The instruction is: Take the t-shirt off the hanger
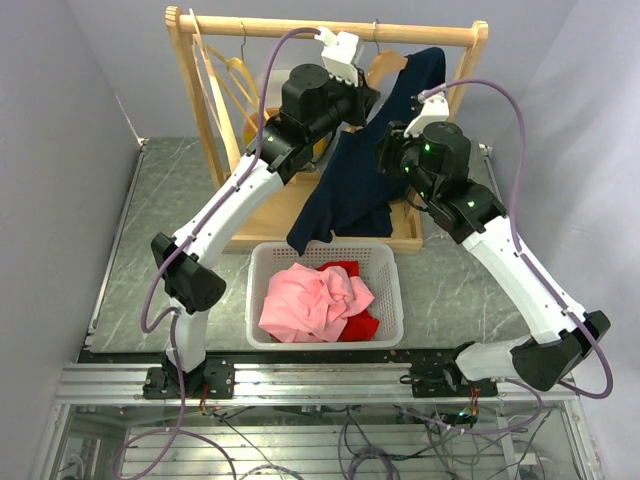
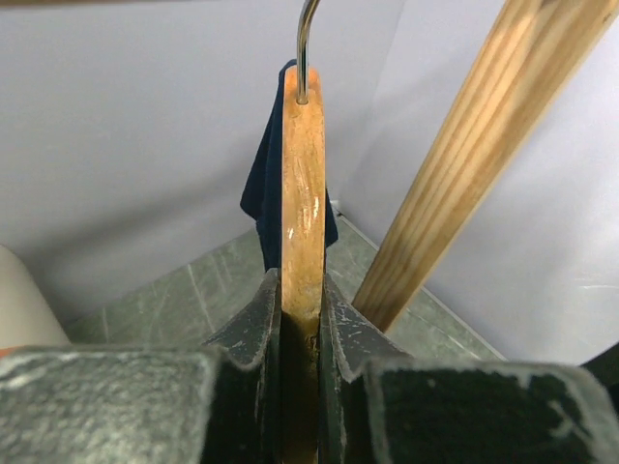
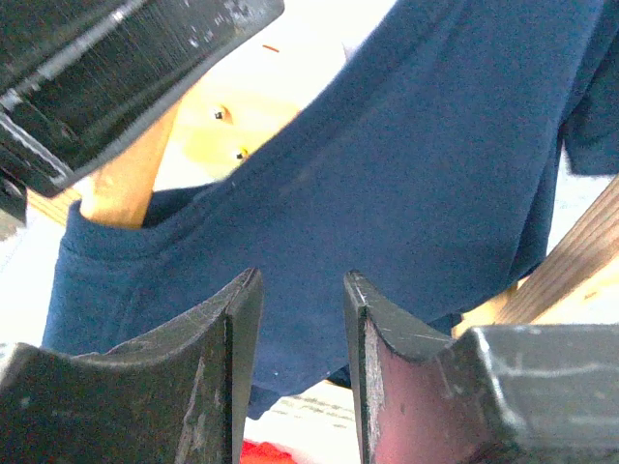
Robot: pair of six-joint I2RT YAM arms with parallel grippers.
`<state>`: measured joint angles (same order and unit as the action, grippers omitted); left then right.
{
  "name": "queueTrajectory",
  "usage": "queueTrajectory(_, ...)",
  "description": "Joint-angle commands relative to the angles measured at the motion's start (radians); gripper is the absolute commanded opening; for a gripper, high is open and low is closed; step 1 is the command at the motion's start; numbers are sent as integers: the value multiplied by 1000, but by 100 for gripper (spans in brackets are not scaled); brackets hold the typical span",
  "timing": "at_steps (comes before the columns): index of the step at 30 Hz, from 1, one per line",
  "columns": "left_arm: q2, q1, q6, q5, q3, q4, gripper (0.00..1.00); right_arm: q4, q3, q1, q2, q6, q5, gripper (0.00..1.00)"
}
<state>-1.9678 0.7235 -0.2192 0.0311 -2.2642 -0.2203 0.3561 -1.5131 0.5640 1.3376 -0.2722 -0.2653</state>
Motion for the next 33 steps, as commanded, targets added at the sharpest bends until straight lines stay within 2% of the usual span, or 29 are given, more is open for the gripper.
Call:
queueTrajectory(1,86,-5,59,-91,-5,163,7,-21,20,-1,-36,7,-8,39)
queueTrajectory(7,119,-5,125,-128,-24,159,7,-18,30,-1,-50,8,-17,39)
queueTrajectory(12,179,-5,132,-124,43,159,7,-16,28,-2,-51,13,-23,39)
queueTrajectory(17,219,-6,168,-141,52,48,7,-21,19,-2,-41,16,-23,39)
queueTrajectory(27,339,-4,224,-150,241,-109,7,-47,3,-2,-17,11,-22,46)
queueTrajectory(33,465,-4,203,-104,457,-85,7,-85,-19,-3,-3,-14,6,54)
